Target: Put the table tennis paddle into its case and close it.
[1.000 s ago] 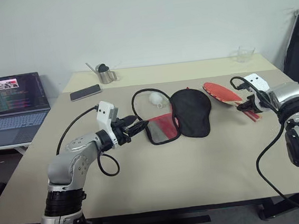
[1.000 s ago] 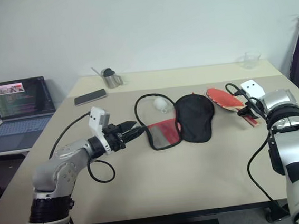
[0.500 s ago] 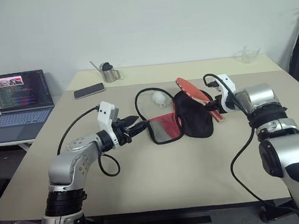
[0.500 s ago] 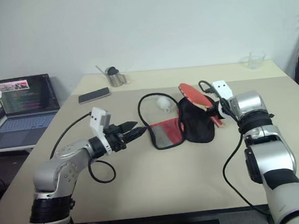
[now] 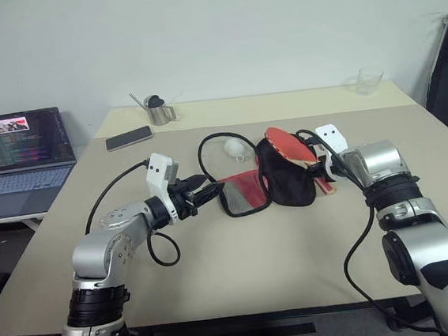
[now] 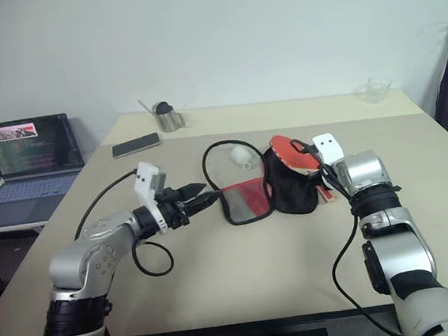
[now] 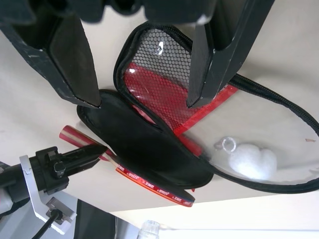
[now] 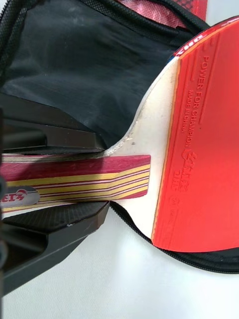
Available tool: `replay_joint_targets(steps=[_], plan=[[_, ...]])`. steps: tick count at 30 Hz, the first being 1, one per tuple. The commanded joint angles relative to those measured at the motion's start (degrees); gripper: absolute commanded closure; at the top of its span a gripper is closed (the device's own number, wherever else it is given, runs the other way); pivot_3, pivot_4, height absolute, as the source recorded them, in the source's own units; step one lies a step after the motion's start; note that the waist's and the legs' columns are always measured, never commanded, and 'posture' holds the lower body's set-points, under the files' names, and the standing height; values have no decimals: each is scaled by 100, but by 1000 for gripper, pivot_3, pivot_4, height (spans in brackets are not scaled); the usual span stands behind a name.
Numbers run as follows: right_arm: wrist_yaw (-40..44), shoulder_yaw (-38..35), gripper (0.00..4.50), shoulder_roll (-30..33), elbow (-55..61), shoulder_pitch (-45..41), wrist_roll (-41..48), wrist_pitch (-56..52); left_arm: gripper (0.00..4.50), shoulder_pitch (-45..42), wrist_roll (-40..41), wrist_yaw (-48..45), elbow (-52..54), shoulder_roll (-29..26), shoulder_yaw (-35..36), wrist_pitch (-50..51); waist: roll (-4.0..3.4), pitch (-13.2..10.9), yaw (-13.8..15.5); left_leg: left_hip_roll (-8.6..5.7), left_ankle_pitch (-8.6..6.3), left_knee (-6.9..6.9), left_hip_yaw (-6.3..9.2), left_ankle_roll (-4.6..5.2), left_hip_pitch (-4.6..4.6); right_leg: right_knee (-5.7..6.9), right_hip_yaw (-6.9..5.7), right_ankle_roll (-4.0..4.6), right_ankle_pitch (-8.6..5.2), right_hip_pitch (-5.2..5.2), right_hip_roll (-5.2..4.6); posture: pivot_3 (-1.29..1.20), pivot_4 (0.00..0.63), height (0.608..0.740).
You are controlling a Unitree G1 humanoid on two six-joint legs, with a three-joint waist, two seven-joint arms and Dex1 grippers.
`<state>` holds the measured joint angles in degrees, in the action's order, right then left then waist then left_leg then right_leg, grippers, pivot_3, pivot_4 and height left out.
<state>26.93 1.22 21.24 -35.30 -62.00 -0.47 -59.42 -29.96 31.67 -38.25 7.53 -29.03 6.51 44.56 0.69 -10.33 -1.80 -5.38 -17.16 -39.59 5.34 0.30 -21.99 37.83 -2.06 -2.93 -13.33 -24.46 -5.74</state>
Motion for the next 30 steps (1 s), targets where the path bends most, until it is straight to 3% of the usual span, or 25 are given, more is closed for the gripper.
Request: replay_joint_targets(steps=[1,13,23,30], plan=[[-36,22,3452,-44,365,26,93,-88,1529,-41,95,-27,237,-18,43,-51,0,0,0,0,0,0,0,0,0,0,0,0,0,0,0,0,150,740],[98,-41,3452,45,436,155,371,-499,1529,-81,43,-55,170,-18,-8,-100,0,0,-2,1,0,1,0,0,2,-1,0,0,0,0,1,0,150,740],[8,9,153,96,433,99,437,-427,1529,-50,38,-59,175,-54,-6,-114,0,0,0,1,0,1,0,0,2,-1,0,0,0,1,1,0,150,740],[525,80,153,424,272,-9,580,-337,1529,-40,32,-66,190,-64,-27,-105,0,0,8,0,0,1,0,1,1,-3,-1,0,0,1,1,0,150,740]])
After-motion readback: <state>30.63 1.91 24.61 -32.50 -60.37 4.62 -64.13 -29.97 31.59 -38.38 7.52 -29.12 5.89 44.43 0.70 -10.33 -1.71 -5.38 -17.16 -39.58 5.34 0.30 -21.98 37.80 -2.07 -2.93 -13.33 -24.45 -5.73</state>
